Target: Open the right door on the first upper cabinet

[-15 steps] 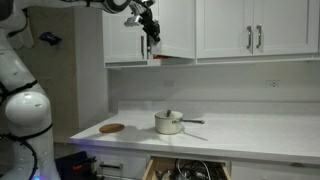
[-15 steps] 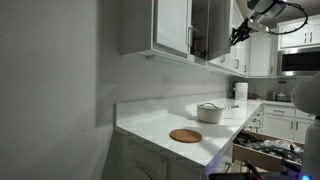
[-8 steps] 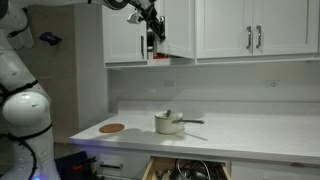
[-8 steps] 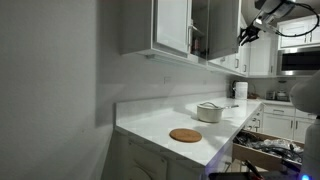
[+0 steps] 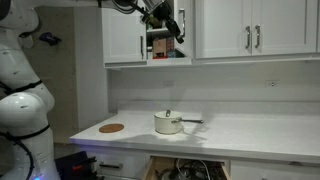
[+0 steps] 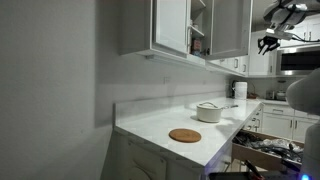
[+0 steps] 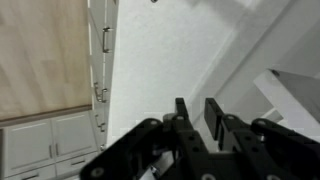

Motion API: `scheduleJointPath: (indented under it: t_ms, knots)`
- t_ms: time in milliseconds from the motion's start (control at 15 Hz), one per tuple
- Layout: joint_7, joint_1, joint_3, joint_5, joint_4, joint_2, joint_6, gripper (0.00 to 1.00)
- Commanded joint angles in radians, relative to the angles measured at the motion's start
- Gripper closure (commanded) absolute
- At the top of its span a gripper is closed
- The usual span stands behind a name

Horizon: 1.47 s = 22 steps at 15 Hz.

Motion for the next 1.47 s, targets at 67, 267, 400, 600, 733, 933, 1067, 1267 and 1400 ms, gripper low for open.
scheduleJointPath:
  t_ms: [67, 267, 400, 600, 733, 933, 1067, 1267, 1400]
  knots:
    - [0.287, -0.094, 0.070, -0.157, 0.020, 0.048, 0.016, 0.35]
    - [0.407, -0.100, 0.103, -0.219, 0.015, 0.039, -0.024, 0.11]
    - [0.439, -0.085, 0.125, -0.233, 0.002, 0.026, -0.054, 0.00]
    - [0.420, -0.046, 0.170, -0.220, -0.060, -0.041, -0.141, 0.00]
    - [0.419, -0.026, 0.210, -0.225, -0.118, -0.092, -0.185, 0.00]
    - [0.420, 0.008, 0.274, -0.220, -0.228, -0.186, -0.250, 0.00]
    - [0.425, 0.027, 0.315, -0.215, -0.289, -0.240, -0.287, 0.00]
    - [0.433, 0.050, 0.364, -0.210, -0.363, -0.312, -0.333, 0.00]
    - [0.429, 0.061, 0.382, -0.203, -0.400, -0.348, -0.356, 0.00]
